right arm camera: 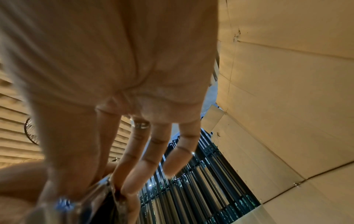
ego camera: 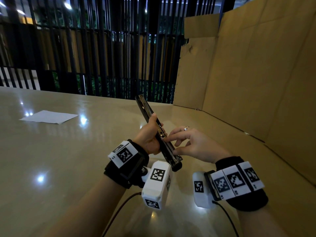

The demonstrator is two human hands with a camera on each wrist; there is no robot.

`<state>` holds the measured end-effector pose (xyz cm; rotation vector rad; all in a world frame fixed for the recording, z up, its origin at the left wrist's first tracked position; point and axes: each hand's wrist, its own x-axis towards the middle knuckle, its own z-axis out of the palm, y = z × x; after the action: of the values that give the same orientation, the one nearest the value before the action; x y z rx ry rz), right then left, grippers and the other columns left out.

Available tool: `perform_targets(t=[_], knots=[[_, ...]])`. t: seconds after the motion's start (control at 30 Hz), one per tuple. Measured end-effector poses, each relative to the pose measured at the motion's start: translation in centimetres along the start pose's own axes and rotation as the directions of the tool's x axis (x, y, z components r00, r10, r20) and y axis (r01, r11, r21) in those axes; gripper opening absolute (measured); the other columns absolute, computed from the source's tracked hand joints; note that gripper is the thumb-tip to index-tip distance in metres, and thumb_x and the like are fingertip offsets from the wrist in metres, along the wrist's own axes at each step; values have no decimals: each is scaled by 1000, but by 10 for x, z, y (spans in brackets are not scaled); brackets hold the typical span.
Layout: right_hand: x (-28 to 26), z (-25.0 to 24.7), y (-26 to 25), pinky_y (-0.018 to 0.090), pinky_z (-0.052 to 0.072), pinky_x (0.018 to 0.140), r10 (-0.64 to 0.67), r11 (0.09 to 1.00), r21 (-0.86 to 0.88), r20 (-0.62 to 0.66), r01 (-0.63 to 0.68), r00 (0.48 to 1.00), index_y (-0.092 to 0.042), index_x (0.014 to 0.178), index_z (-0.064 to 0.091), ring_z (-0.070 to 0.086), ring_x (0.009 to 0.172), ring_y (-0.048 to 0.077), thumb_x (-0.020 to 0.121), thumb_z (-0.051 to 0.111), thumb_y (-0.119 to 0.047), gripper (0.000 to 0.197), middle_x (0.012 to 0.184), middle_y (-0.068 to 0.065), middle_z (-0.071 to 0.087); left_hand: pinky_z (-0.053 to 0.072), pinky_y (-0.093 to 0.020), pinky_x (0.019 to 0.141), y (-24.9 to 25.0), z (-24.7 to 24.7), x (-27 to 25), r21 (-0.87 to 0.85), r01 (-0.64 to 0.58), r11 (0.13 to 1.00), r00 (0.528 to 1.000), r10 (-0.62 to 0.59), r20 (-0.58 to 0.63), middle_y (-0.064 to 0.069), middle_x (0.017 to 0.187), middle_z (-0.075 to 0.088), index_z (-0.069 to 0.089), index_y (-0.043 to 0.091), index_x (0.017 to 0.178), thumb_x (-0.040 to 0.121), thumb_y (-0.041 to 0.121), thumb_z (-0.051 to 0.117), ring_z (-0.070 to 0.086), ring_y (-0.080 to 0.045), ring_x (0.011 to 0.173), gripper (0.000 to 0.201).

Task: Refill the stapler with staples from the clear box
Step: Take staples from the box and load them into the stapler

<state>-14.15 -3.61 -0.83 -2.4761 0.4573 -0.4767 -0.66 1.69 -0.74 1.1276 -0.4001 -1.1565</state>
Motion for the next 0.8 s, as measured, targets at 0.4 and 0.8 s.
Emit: perform_targets(t=[0.4,0.8], knots=[[5,12,-5,3,38,68,-107,990,-103,-115,95,988,-23,116,61,48,78,2,87,52,0,39,98,-14,44,24,-27,53,5,-2,-5,17,-79,997,997,80,-16,2,65,30,37,15,72,95,55,26,30,-12,55,47],[25,50,-1,37,46,94,416,-349,920,321,-177,851,8,131,33,56,94,37,99,27,-31,51,130,27,45,39,-9,52,0,-7,-4,327,-842,428,525,791,315,7,64,45,46,25,72,78,55,40,45,7,50,32]])
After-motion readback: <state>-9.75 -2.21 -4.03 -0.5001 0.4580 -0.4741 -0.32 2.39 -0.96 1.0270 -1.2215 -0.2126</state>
